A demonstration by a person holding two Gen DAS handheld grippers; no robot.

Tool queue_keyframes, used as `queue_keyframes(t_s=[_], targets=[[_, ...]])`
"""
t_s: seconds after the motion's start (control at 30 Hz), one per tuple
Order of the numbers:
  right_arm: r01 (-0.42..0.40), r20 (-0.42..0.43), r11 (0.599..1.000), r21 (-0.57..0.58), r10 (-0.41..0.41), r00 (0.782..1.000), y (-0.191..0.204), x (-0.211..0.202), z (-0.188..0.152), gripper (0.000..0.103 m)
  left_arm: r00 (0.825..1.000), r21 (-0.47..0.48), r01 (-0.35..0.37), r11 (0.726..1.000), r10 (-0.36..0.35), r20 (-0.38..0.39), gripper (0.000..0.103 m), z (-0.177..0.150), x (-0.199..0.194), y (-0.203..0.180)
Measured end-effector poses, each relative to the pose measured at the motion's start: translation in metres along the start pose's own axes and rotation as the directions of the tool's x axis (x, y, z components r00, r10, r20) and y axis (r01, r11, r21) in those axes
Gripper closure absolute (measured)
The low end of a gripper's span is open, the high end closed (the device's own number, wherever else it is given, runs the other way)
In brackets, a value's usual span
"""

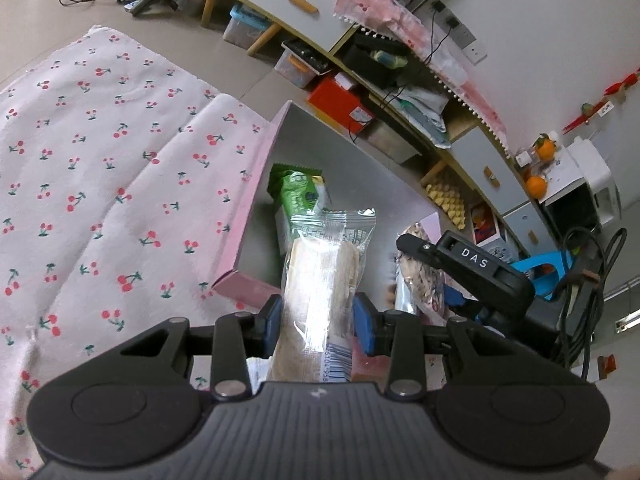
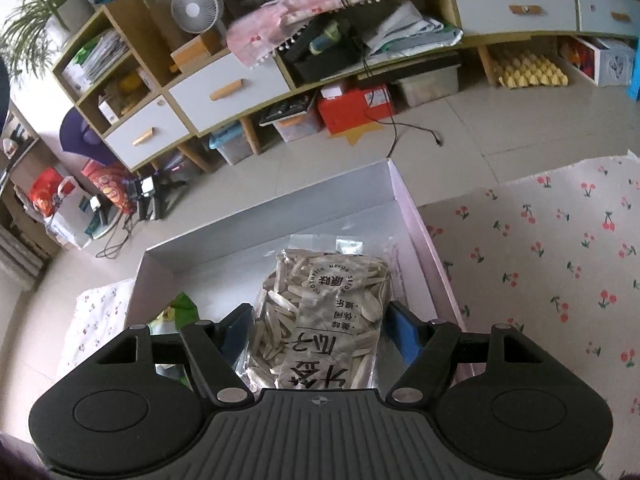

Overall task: Organize snacks
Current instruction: 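Carry both snacks to the pink box while the right tool releases the seed bag inside, then lower the white bread packet into the pink box and open the left tool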

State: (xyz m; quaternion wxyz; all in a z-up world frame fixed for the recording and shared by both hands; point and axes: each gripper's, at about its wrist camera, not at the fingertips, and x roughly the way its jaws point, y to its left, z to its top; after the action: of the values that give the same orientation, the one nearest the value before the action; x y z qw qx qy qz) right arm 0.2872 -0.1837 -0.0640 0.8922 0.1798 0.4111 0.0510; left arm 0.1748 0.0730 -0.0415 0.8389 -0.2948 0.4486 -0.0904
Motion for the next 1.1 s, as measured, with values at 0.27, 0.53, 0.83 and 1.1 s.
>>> queue_keyframes(t_s=[0.27, 0.53, 0.83, 1.1], targets=[[-0.114, 0.007, 0.992, 0.049, 0.114, 0.993, -0.009, -0.005, -0.003, 0.020, 0.999, 0.019, 0.012, 1.000, -0.012, 0.034, 0.069, -0.001, 0.002, -0.007], [-0.171, 0.023, 0.982, 0.076, 0.170, 0.985, -0.020, -0.028, 0.006, 0.016, 0.997, 0.050, 0.008, 0.999, -0.012, 0.073, 0.069, 0.014, 0.014, -0.023], [-0.155, 0.028, 0.986, -0.063, 0.157, 0.987, -0.012, -0.045, 0.009, 0.012, 0.992, 0.173, -0.065, 0.983, 0.044, 0.122, 0.068, 0.045, 0.053, -0.049], [-0.159, 0.009, 0.986, -0.042, 0.159, 0.987, -0.016, -0.035, 0.006, 0.012, 0.994, 0.158, -0.098, 0.983, 0.089, 0.059, 0.068, 0.052, 0.075, -0.056]])
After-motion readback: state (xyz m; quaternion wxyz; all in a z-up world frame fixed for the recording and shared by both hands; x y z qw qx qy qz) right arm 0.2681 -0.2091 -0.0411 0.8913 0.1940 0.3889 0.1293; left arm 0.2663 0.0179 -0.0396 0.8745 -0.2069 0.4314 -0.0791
